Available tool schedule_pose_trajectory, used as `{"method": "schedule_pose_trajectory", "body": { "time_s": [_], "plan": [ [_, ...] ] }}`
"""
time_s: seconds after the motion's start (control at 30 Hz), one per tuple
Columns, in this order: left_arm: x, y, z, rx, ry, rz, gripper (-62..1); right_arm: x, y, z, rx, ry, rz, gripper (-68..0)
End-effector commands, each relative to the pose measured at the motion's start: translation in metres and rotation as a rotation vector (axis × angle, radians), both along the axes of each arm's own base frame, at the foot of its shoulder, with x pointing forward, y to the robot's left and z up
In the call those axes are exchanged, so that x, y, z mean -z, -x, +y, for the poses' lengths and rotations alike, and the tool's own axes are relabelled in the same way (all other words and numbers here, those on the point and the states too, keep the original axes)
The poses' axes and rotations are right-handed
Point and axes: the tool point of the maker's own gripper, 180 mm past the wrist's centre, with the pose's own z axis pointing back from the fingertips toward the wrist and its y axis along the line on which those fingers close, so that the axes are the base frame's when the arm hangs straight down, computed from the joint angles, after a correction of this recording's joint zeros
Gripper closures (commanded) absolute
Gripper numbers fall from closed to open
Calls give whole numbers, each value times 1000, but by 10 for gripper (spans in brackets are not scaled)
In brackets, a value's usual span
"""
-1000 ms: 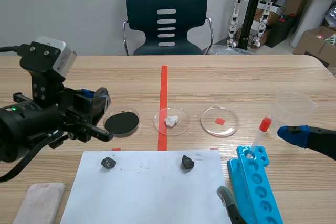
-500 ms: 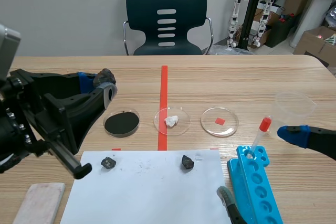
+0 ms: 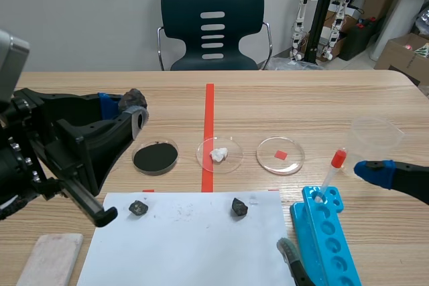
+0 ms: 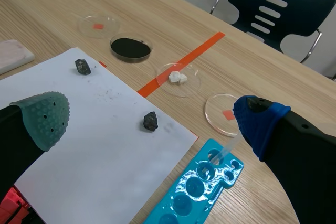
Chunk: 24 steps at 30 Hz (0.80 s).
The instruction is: Pick up the middle mineral with the left hand
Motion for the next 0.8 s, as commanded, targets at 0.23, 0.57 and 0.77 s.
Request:
{"method": "schedule_pose_trajectory", "body": {
  "time_s": [0.23,0.57,0.77],
  "plan": [
    [-2,-1,-1,-1,2,-2,-132,-13,-5,1,3,-20,-43,-679],
    [-2,-1,-1,-1,2,-2,-132,-13,-5,1,3,-20,-43,-679],
    [-2,-1,-1,-1,2,-2,-132,-13,-5,1,3,-20,-43,-679]
  ]
}}
